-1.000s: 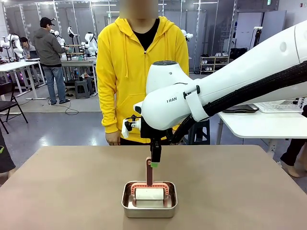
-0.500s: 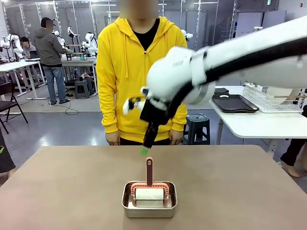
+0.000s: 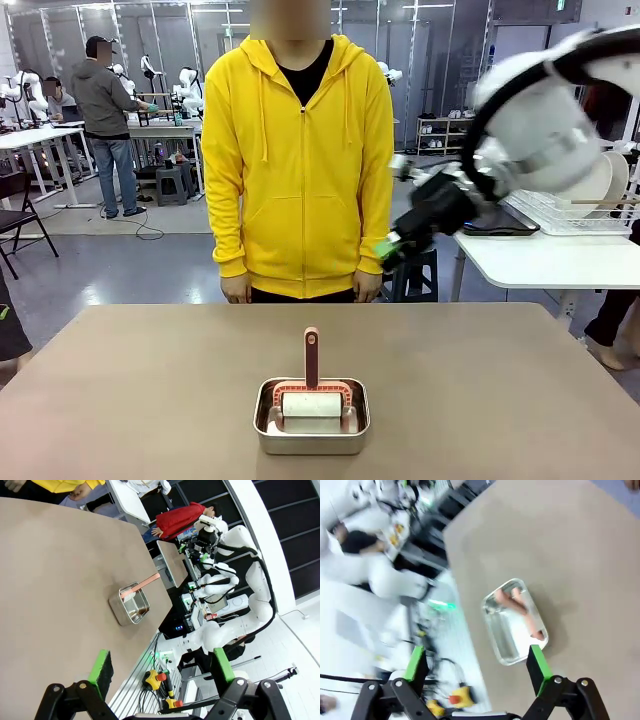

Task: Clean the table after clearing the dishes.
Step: Place the Lint Roller back on top of the Airtight Container.

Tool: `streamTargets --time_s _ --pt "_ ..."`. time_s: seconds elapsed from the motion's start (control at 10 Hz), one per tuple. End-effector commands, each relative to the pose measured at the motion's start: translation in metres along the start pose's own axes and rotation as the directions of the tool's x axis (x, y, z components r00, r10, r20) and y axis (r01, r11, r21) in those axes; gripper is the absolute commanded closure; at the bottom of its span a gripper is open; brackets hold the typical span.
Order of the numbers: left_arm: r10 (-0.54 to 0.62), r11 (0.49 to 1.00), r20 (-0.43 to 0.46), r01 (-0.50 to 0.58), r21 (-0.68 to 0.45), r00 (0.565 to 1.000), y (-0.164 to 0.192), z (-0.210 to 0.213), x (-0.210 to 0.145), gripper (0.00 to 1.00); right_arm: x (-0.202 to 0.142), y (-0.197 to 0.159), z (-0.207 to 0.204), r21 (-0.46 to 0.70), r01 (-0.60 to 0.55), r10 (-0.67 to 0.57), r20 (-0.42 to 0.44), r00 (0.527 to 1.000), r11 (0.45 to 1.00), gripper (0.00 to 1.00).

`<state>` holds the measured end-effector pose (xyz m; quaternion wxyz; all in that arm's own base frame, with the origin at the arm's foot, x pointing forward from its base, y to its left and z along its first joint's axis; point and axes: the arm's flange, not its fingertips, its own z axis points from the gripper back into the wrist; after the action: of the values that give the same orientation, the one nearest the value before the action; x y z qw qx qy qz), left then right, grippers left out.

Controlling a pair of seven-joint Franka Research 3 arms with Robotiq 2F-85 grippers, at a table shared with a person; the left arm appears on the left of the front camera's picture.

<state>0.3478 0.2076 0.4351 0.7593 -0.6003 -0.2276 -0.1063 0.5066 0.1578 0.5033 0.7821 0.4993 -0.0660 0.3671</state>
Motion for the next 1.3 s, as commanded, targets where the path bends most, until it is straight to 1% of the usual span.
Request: streamTargets --time_s 0.0,0.1,0.3,0.4,0.6,0.7,0.8,1.0,1.1,1.2 --pt "-0.001 1.0 -0.003 0.001 0.004 1.0 -0.005 0.002 -0.002 0.0 -0.043 0.001 0.038 0.188 0.252 -0.285 0.173 0.943 0.949 0.0" --pt "-0.001 1.0 -0.003 0.001 0.004 1.0 -0.005 0.002 -0.002 0.0 -0.065 -0.007 0.065 0.2 0.292 -0.333 0.212 0.919 0.935 0.0" --pt "-0.001 1.0 -0.003 0.001 0.004 1.0 -0.005 0.002 -0.002 0.0 -0.116 -0.022 0.115 0.254 0.324 -0.388 0.264 0.883 0.911 0.0" --pt "-0.001 1.0 -0.003 0.001 0.004 1.0 -0.005 0.002 -0.002 0.0 -0.147 -0.028 0.142 0.271 0.301 -0.368 0.243 0.898 0.914 0.0" --pt "-0.001 1.0 -0.003 0.001 0.004 1.0 -0.005 0.002 -0.002 0.0 -0.209 -0.039 0.189 0.261 0.329 -0.401 0.306 0.864 0.908 0.0" --pt "-0.001 1.0 -0.003 0.001 0.004 1.0 -0.005 0.002 -0.002 0.0 -0.243 -0.044 0.211 0.233 0.343 -0.406 0.338 0.849 0.91 0.0" --pt "-0.001 1.0 -0.003 0.001 0.004 1.0 -0.005 0.002 -0.002 0.0 -0.28 -0.049 0.232 0.24 0.364 -0.432 0.375 0.82 0.9 0.0" --pt "-0.001 1.0 -0.003 0.001 0.004 1.0 -0.005 0.002 -0.002 0.0 -0.329 -0.061 0.259 0.261 0.371 -0.449 0.397 0.801 0.891 0.0" --pt "-0.001 1.0 -0.003 0.001 0.004 1.0 -0.005 0.002 -0.002 0.0 -0.35 -0.067 0.266 0.293 0.418 -0.506 0.377 0.776 0.86 0.0" --pt "-0.001 1.0 -0.003 0.001 0.004 1.0 -0.005 0.002 -0.002 0.0 -0.369 -0.072 0.273 0.315 0.418 -0.52 0.421 0.743 0.852 0.0"
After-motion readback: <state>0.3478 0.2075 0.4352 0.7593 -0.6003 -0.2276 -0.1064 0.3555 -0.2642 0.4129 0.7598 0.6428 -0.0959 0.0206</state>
